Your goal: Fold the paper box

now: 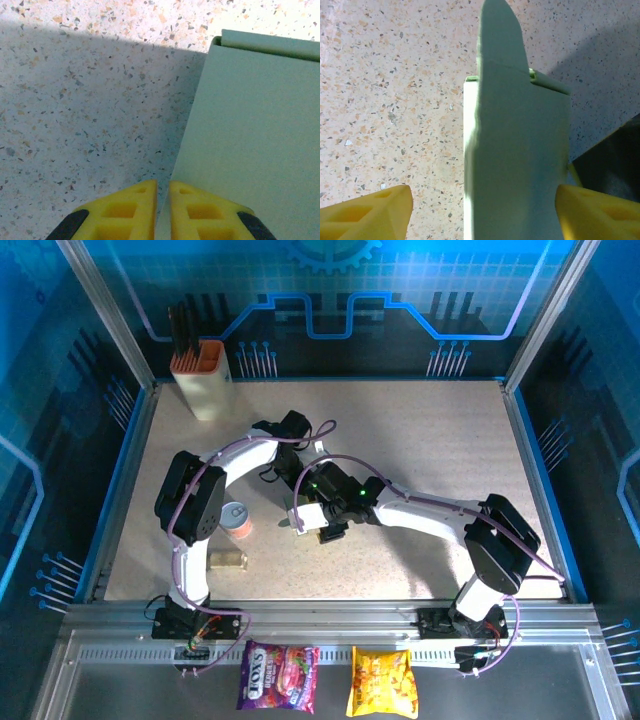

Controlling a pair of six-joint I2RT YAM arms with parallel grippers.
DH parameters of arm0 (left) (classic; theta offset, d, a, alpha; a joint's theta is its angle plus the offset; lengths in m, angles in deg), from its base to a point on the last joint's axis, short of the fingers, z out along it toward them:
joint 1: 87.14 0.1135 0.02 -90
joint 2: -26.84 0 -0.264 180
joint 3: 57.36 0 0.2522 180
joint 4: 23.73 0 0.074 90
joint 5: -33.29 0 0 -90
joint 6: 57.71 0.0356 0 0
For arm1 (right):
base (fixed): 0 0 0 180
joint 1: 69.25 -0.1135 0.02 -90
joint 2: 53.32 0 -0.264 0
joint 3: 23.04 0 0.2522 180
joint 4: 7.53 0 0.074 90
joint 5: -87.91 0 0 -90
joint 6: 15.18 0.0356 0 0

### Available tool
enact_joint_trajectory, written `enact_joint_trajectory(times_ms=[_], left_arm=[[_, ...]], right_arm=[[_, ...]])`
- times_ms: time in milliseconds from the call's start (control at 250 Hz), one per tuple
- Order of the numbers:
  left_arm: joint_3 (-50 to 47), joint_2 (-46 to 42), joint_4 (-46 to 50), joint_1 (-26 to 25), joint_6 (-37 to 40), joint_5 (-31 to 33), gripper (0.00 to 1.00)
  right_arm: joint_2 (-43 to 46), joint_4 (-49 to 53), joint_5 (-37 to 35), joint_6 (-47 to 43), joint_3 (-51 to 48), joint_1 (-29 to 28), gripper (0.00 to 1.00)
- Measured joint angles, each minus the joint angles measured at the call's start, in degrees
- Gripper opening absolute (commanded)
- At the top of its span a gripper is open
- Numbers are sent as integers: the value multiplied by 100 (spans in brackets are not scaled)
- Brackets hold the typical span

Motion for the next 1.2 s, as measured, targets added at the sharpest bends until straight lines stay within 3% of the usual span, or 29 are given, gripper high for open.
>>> enact_joint_trajectory(times_ms=[344, 1199], left_arm=[[31, 37, 83, 11, 2, 0, 15], [70, 247, 120, 44, 42, 7, 13]], right_arm=[[-199, -358, -280, -313, -9, 22, 69], [-203, -9, 103, -597, 133, 232, 74]])
